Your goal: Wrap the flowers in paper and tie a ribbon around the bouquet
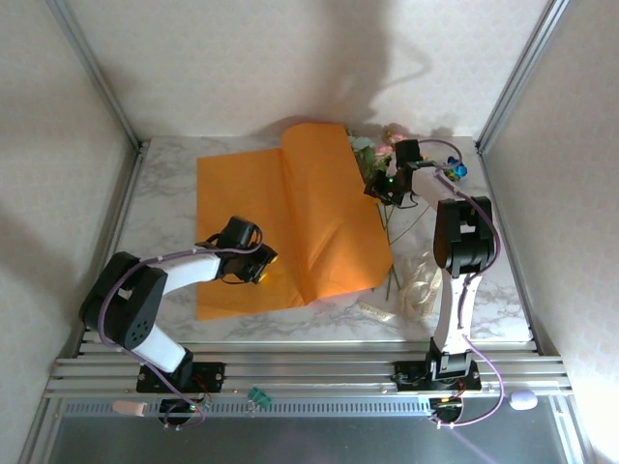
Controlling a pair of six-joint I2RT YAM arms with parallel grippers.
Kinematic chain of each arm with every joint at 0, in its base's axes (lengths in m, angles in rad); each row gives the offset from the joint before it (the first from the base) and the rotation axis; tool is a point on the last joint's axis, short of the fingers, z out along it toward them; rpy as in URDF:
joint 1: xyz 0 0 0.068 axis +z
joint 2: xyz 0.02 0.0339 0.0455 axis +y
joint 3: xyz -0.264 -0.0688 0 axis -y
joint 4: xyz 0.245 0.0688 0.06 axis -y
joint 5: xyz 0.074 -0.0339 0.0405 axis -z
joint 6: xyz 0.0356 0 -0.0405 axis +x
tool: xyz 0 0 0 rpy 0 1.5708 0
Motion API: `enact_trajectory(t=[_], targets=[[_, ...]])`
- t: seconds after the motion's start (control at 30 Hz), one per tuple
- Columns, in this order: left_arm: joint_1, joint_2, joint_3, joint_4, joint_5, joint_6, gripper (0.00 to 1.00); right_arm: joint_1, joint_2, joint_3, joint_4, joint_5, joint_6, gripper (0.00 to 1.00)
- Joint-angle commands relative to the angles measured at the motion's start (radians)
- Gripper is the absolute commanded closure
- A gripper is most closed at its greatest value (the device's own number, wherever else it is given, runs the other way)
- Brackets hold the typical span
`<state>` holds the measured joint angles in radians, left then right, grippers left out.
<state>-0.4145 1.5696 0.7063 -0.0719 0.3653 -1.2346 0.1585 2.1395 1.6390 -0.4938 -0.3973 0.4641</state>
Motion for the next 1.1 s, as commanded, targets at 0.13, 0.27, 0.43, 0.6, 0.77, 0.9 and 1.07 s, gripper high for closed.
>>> enact_trajectory(t=[0.13,0.27,0.43,0.6,0.77,0.9,1.07], targets=[[0.053,0.017,-0.01,-0.071,-0.033,0.071,0.56,0.019,-0.126,-0.072,0.047,-0.012,0.034,1.0],[0.082,0.017,0.013,-0.131,-0.077,0.112,0.56,0.027,-0.183,-0.112,0.061,0.01,0.031,1.0],[0.129,0.045,0.088,-0.233,-0.186,0.214,0.57,0.032,-0.277,-0.223,0.089,0.026,0.04,1.0],[0.183,0.103,0.165,-0.266,-0.236,0.302,0.58,0.059,-0.438,-0.439,0.163,0.023,0.145,1.0],[0.242,0.227,0.339,-0.375,-0.377,0.399,0.58,0.186,-0.668,-0.714,0.224,0.113,0.273,1.0],[0.278,0.326,0.443,-0.361,-0.406,0.464,0.58,0.302,-0.806,-0.857,0.257,0.174,0.409,1.0],[0.29,0.45,0.623,-0.378,-0.419,0.531,0.58,0.345,-0.806,-0.888,0.199,0.205,0.487,1.0]])
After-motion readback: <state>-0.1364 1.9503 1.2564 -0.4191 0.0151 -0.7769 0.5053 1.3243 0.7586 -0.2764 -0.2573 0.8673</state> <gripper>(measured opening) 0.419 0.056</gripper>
